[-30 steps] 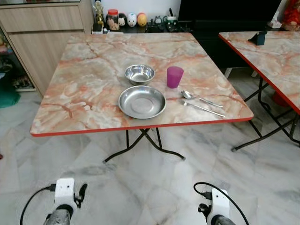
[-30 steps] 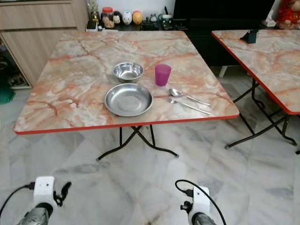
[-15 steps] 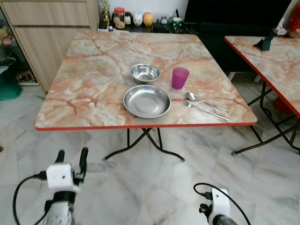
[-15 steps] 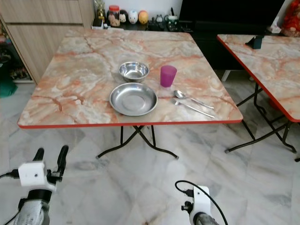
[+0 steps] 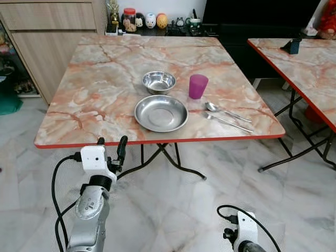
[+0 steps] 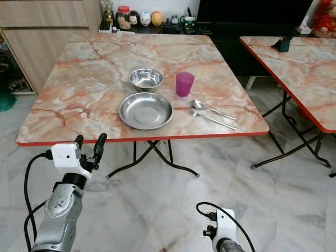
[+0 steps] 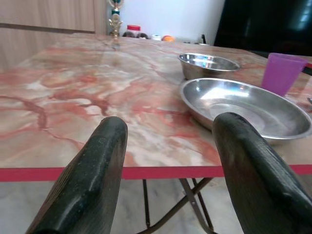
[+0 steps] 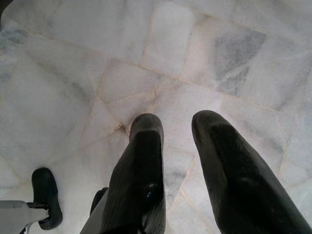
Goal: Setting the table
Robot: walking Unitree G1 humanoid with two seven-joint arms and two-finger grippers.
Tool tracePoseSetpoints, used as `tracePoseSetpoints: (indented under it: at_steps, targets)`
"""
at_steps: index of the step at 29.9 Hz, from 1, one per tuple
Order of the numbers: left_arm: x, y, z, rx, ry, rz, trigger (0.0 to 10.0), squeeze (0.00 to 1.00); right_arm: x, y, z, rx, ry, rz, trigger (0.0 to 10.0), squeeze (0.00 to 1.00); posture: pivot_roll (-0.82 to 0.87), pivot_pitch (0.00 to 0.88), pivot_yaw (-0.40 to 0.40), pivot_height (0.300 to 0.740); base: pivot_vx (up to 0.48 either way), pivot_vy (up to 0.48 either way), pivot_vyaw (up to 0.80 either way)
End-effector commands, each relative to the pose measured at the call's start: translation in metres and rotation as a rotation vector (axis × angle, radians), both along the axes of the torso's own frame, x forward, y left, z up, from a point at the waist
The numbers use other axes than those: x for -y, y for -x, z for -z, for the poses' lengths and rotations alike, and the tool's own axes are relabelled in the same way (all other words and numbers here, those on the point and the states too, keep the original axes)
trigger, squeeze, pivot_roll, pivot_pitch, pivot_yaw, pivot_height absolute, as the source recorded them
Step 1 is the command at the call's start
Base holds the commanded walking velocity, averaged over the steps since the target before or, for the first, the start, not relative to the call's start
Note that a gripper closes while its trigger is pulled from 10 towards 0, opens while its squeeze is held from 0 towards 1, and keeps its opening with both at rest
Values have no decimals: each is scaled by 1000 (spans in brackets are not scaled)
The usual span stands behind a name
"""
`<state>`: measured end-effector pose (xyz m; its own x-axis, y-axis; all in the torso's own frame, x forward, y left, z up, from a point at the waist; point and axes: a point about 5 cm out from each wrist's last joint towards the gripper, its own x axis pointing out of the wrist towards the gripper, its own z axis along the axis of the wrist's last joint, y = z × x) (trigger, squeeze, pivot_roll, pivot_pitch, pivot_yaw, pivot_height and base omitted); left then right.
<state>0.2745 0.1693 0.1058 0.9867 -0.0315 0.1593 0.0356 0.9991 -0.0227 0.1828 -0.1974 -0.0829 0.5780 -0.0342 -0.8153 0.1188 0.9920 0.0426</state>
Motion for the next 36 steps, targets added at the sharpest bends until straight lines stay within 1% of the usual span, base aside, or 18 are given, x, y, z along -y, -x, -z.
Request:
tracePoseSetpoints:
  at_steps: [1,2,3,6,11,20,36]
  targets:
    - [2,-2,1,-19,-31,21,10000,0,1,-1,-1,7,1,18,10000,0,118,0,-81,740,0,0,0]
    - [2,-3,1,-20,-36,24,10000,0,1,-1,-1,7,1,18,10000,0,118,0,-81,740,0,0,0]
    - [2,-2,1,-17,-75,38,10000,0,1,-1,-1,10,1,25,10000,0,125,0,-78,740,0,0,0]
    - [2,-1,1,-18,-67,41,10000,0,1,-1,-1,12,0,21,10000,0,124,0,-78,740,0,0,0]
    - [2,-1,2,-27,-81,47,10000,0,1,-1,-1,11,1,11,10000,0,123,0,-78,740,0,0,0]
    - [1,-4,-2,-16,-80,46,10000,0,1,-2,-1,10,4,4,10000,0,127,0,-81,740,278,0,0]
    - [0,-7,-2,-21,-79,44,10000,0,1,-4,-2,12,3,-5,10000,0,133,0,-84,740,291,0,0]
